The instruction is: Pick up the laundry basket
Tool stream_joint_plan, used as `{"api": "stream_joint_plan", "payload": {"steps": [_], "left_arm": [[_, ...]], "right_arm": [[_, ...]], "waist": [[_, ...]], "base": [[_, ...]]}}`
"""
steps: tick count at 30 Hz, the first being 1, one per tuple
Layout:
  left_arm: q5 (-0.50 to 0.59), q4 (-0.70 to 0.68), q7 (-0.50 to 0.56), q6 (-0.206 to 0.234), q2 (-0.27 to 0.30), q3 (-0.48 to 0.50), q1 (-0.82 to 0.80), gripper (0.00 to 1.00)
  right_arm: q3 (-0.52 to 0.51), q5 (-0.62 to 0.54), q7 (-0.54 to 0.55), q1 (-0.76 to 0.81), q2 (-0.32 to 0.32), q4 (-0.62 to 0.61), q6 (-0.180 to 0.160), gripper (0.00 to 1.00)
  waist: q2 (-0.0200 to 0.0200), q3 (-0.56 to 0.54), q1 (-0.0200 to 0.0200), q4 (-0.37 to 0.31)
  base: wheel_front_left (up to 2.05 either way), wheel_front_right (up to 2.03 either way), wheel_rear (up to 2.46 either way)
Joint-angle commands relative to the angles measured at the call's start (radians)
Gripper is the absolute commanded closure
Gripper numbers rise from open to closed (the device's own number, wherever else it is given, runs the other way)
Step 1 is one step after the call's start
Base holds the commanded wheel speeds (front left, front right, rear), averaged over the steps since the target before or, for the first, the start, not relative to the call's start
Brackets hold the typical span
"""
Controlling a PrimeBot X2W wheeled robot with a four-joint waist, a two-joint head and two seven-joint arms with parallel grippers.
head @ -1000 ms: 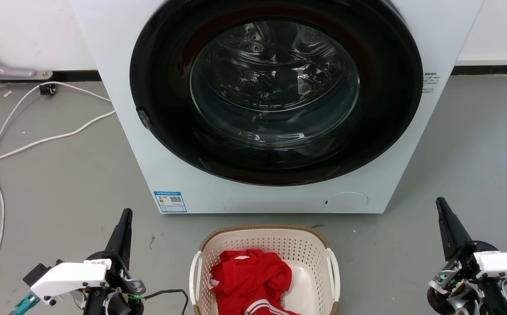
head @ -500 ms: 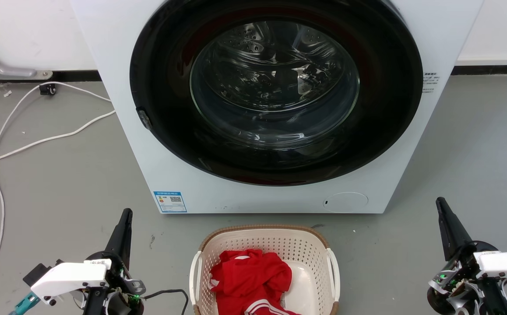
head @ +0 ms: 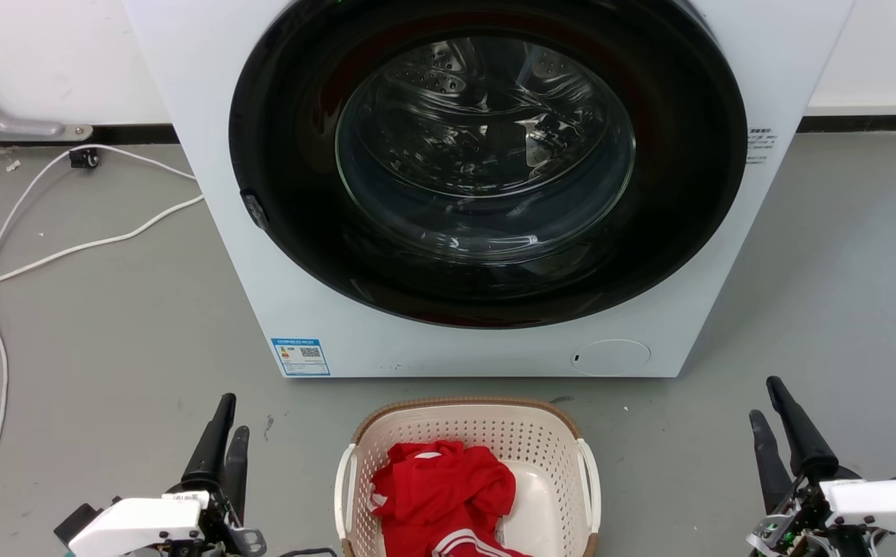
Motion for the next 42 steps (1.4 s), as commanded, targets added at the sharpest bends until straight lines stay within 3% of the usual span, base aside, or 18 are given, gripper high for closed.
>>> {"api": "stream_joint_plan", "payload": {"steps": [1, 10, 21, 32, 42], "left_arm": [[0.007, -0.029, -0.009, 0.0, 0.002, -0.006, -0.013, 0.0], [0.045, -0.054, -0.053, -0.001, 0.003, -0.006, 0.003, 0.0], [0.174, -0.083, -0.1, 0.014, 0.004, 0.061, 0.004, 0.0], [0.398, -0.219, -0.142, 0.073, 0.005, 0.063, 0.006, 0.0], [0.697, -0.349, -0.176, 0.111, 0.005, -0.055, 0.026, 0.0]], "right_arm": [[0.009, -0.011, -0.011, -0.017, -0.002, -0.026, 0.001, 0.0], [0.013, -0.071, -0.054, -0.011, -0.002, -0.041, 0.002, 0.0], [-0.008, -0.31, -0.102, -0.025, -0.003, -0.086, 0.002, 0.0], [0.019, -0.676, -0.144, -0.035, -0.003, -0.231, 0.002, 0.0], [0.069, -0.937, -0.179, -0.026, -0.003, -0.303, 0.002, 0.0]], "waist": [[0.0, 0.0, 0.0, 0.0], [0.0, 0.001, 0.0, 0.0], [0.0, 0.002, 0.0, 0.0], [0.0, 0.008, 0.0, 0.004], [0.0, 0.017, 0.0, 0.003]], "base": [[0.0, 0.0, 0.0], [0.0, 0.0, 0.0], [0.0, 0.0, 0.0], [0.0, 0.0, 0.0], [0.0, 0.0, 0.0]]}}
